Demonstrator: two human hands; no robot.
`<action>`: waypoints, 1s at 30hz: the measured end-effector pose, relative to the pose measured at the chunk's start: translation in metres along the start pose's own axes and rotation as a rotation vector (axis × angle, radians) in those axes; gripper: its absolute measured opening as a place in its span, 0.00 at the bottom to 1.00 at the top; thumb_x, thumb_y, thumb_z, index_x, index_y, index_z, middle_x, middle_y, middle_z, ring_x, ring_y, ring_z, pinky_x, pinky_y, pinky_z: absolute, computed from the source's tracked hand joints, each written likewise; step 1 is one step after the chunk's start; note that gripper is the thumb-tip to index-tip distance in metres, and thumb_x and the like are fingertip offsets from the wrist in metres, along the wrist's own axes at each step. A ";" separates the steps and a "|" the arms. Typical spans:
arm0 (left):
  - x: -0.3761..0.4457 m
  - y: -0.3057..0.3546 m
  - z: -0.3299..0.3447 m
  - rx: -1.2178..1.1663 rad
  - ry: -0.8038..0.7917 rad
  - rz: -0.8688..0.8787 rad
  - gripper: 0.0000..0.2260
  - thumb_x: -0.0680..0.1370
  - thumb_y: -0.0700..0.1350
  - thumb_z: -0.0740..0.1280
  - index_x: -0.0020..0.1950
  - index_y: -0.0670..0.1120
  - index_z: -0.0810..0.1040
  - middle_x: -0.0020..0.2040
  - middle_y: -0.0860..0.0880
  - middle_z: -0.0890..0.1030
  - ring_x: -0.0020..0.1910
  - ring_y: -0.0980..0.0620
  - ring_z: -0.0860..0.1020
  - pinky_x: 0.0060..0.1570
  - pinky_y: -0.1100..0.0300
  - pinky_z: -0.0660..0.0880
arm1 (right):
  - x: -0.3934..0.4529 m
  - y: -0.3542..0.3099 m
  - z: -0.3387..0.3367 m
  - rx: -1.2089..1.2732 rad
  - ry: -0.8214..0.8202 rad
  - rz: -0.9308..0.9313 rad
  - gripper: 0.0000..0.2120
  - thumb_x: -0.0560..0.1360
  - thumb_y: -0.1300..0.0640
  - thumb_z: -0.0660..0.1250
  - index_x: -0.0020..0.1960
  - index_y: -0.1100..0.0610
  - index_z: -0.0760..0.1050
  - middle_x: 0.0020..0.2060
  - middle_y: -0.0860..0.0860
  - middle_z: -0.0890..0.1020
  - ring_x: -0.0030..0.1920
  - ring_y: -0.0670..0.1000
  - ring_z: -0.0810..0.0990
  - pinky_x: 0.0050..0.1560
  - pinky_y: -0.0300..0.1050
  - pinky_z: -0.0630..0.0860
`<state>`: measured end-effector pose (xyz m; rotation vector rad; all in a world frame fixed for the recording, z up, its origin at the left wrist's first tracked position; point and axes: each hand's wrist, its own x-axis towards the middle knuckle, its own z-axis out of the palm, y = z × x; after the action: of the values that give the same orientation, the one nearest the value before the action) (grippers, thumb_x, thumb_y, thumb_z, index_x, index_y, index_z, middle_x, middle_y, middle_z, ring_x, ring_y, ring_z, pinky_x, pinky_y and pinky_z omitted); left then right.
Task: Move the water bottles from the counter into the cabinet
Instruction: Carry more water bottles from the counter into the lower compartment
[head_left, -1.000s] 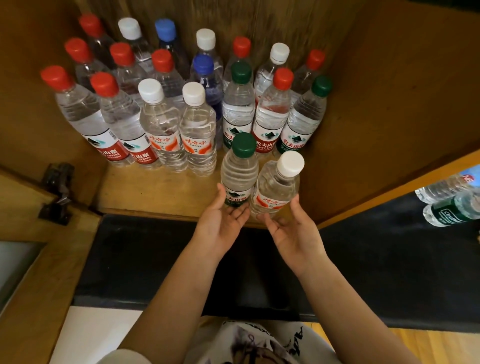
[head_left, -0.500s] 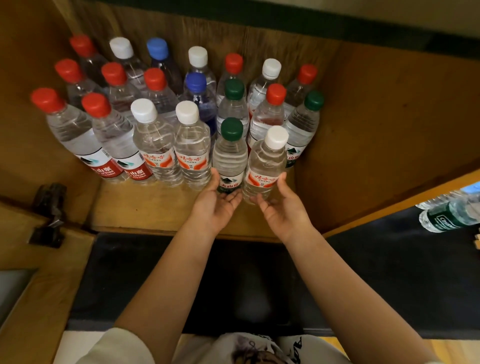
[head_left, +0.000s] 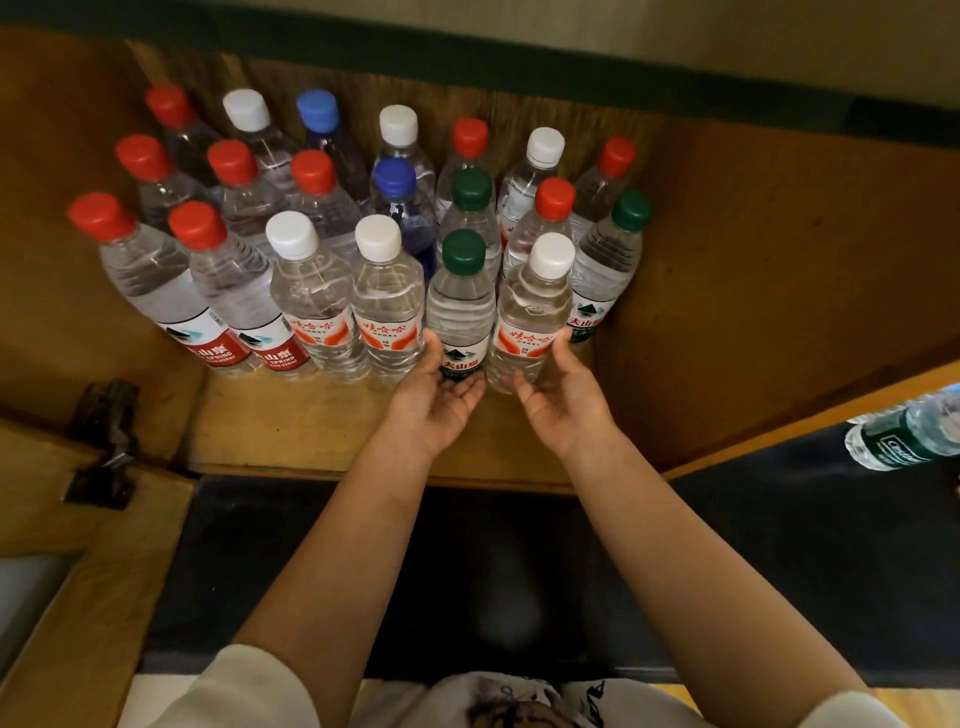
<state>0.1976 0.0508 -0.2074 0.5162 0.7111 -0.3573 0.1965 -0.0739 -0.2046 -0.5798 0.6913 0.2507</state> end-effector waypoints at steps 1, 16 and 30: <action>-0.001 0.000 0.000 -0.003 -0.006 -0.002 0.25 0.78 0.52 0.61 0.69 0.39 0.67 0.67 0.38 0.72 0.66 0.42 0.72 0.61 0.51 0.70 | 0.000 -0.001 0.001 -0.007 0.005 -0.001 0.14 0.75 0.52 0.64 0.56 0.60 0.73 0.54 0.60 0.79 0.54 0.57 0.79 0.40 0.47 0.82; -0.024 -0.023 -0.028 0.345 0.025 0.027 0.13 0.79 0.50 0.59 0.60 0.45 0.74 0.58 0.46 0.78 0.54 0.50 0.78 0.51 0.55 0.74 | -0.024 0.002 -0.033 -0.365 0.021 0.081 0.12 0.74 0.52 0.66 0.57 0.52 0.72 0.55 0.54 0.78 0.53 0.53 0.78 0.50 0.48 0.75; -0.064 -0.149 -0.027 1.362 -0.116 -0.084 0.07 0.80 0.43 0.60 0.50 0.52 0.76 0.40 0.52 0.81 0.34 0.59 0.77 0.33 0.70 0.73 | -0.091 -0.067 -0.190 -1.273 -0.067 -0.212 0.08 0.76 0.59 0.64 0.51 0.46 0.74 0.47 0.53 0.81 0.50 0.51 0.79 0.54 0.45 0.76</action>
<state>0.0674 -0.0471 -0.2284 1.7309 0.2825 -0.9400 0.0551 -0.2412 -0.2350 -1.8347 0.3262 0.5044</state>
